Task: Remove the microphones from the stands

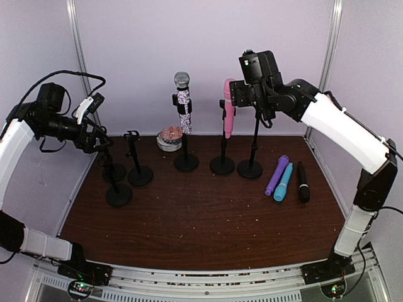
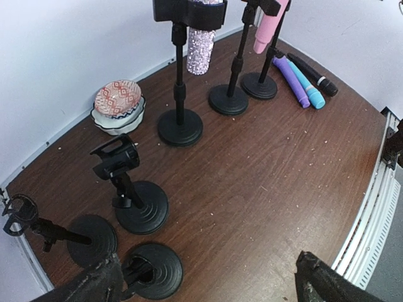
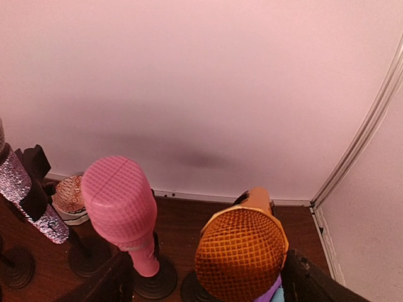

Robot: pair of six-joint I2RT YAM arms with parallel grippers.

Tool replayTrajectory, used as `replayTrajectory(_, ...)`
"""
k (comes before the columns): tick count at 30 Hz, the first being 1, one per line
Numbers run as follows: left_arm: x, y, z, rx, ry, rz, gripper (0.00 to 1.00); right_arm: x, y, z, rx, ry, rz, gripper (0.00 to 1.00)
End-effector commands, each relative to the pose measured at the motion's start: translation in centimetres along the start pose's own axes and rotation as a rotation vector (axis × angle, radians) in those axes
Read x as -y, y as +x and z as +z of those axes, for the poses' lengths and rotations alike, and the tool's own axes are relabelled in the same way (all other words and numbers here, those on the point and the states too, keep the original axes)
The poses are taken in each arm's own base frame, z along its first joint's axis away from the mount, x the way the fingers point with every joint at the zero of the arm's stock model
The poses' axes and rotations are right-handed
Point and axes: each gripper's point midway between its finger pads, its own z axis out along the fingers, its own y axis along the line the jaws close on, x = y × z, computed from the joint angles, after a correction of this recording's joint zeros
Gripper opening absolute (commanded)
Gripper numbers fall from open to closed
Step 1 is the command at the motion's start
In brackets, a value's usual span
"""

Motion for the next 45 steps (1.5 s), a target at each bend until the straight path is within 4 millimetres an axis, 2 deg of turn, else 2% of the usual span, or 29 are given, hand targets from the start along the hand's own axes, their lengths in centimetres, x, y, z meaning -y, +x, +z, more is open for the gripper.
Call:
replayTrajectory(1,0.2,-2.0,-0.8,0.07,0.009,0.037,0.98,3.1,-0.1,0.5,0.001,0.11,-0.029,0.78)
replayTrajectory(5,0.3,-2.2,-0.9,0.077,0.015,0.036,0.98,4.5,0.3,0.4,0.0,0.106,-0.019,0.66)
replayTrajectory(7,0.2,-2.2,-0.8,0.075,0.013,0.035,0.98,5.1,0.6,0.1,-0.009,0.102,-0.02,0.64)
replayTrajectory(10,0.2,-2.2,-0.8,0.074,0.012,0.041,0.98,5.3,1.0,-0.5,-0.013,0.068,-0.015,0.68)
replayTrajectory(16,0.1,-2.6,-0.5,0.082,0.031,0.027,0.98,7.0,1.0,-1.2,-0.02,0.057,0.02,0.8)
replayTrajectory(22,-0.1,-2.7,-0.1,0.081,0.045,0.022,0.98,6.5,0.7,-1.5,-0.017,0.02,0.064,0.87)
replayTrajectory(29,0.0,-2.7,0.0,0.082,0.055,0.023,0.98,4.6,0.6,0.0,-0.028,0.047,0.072,0.86)
replayTrajectory(31,0.0,-2.7,0.0,0.081,0.053,0.027,0.98,4.5,0.6,0.3,-0.022,0.059,0.08,0.82)
replayTrajectory(34,-0.1,-2.6,0.1,0.079,0.052,0.029,0.98,5.0,0.5,0.4,-0.014,0.094,0.09,0.68)
replayTrajectory(39,0.1,-2.6,0.0,0.081,0.054,0.039,0.98,5.7,1.2,0.2,-0.035,0.13,0.069,0.65)
replayTrajectory(43,0.1,-2.5,-0.1,0.079,0.048,0.043,0.98,5.8,1.1,-0.2,-0.03,0.117,0.082,0.5)
replayTrajectory(45,0.2,-2.3,-0.1,0.078,0.049,0.043,0.98,5.9,0.7,-0.6,-0.022,0.101,0.088,0.36)
